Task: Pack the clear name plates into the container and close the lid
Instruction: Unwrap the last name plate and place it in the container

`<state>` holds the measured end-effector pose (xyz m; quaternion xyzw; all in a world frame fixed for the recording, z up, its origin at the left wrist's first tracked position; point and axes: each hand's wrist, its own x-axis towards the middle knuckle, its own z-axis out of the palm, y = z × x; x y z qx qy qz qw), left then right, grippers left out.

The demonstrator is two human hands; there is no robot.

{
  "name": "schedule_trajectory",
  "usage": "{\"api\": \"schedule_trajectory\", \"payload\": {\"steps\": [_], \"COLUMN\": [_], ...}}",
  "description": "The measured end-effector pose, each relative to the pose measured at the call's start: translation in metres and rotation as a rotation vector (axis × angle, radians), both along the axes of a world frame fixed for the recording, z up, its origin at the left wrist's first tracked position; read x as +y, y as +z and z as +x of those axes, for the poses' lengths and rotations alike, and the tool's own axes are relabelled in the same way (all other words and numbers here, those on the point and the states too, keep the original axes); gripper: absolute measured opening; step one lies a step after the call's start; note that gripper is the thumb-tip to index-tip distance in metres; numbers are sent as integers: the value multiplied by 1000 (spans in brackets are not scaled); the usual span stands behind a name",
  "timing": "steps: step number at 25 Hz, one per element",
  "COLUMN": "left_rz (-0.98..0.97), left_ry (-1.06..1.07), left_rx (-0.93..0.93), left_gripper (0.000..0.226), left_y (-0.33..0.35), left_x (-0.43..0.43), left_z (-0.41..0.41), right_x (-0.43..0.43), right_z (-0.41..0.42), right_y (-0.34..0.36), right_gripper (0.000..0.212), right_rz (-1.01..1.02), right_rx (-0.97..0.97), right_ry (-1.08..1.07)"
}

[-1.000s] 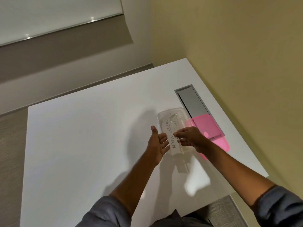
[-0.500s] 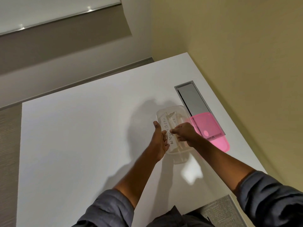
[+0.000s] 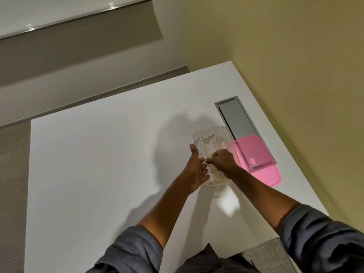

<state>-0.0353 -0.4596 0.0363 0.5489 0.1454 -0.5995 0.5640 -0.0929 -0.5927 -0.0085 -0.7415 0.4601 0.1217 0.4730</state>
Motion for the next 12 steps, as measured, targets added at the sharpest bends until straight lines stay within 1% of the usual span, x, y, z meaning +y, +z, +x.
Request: {"api": "schedule_trajectory", "payload": {"steps": [2, 4, 6, 8, 12], "left_rz": [7, 19, 21, 22, 19], "left_ry": [-19, -24, -24, -16, -20], "left_rx": [13, 12, 17, 30, 16], "left_gripper": [117, 115, 121, 125, 111], "left_y": [1, 2, 3, 3, 7], "left_x": [-1, -2, -2, -3, -1], "left_z": [-2, -4, -6, -7, -10], "right_x": [2, 5, 9, 12, 14], "right_z": [1, 2, 3, 3, 2], "right_y": [-2, -5, -9, -12, -16], "right_gripper": [28, 36, 41, 41, 42], "right_rz": [-22, -55, -92, -120, -171], "right_rx": [-1, -4, 0, 11, -14], "right_ry": [20, 25, 31, 37, 64]}}
